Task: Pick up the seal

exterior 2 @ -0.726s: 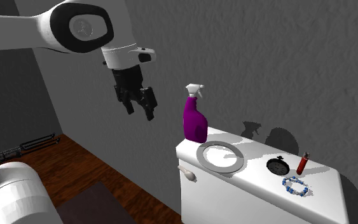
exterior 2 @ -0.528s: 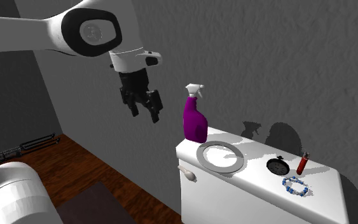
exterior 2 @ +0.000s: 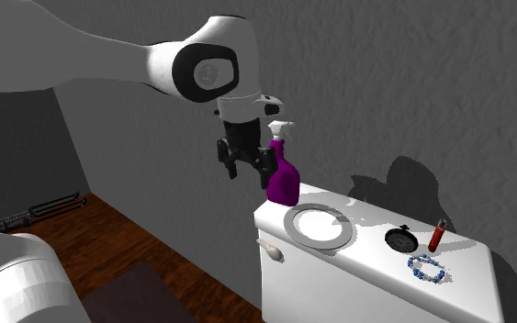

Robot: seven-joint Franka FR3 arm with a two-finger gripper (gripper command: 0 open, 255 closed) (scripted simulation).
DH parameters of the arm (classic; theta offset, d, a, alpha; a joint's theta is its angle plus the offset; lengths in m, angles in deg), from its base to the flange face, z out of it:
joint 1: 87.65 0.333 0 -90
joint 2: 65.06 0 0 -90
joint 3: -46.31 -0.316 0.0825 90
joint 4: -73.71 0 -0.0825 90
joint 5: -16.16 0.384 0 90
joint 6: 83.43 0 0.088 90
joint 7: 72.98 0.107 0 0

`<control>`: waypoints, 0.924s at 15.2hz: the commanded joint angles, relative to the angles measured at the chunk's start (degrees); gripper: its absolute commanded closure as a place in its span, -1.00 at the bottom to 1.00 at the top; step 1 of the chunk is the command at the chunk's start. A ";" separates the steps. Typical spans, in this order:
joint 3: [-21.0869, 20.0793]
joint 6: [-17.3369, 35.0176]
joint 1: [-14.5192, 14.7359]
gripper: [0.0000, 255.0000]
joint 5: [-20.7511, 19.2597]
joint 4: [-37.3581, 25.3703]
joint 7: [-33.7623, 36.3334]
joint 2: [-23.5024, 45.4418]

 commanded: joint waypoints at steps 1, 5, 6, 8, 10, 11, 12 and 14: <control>1.72 1.81 0.22 -1.00 0.50 -2.35 -2.29 5.01; 4.57 4.04 0.50 -1.00 2.52 -7.85 -6.94 14.60; 5.19 4.43 0.50 -1.00 3.20 -9.41 -8.16 17.06; 6.25 4.99 0.38 -1.00 4.75 -12.74 -10.62 22.05; 7.01 5.23 0.07 -1.00 6.34 -16.08 -12.89 26.70; 6.97 5.98 0.01 -1.00 6.40 -15.50 -12.93 26.88; 6.97 6.73 -0.02 -1.00 6.47 -14.93 -12.98 27.08; 6.99 8.22 -0.05 -1.00 6.61 -13.83 -13.09 27.50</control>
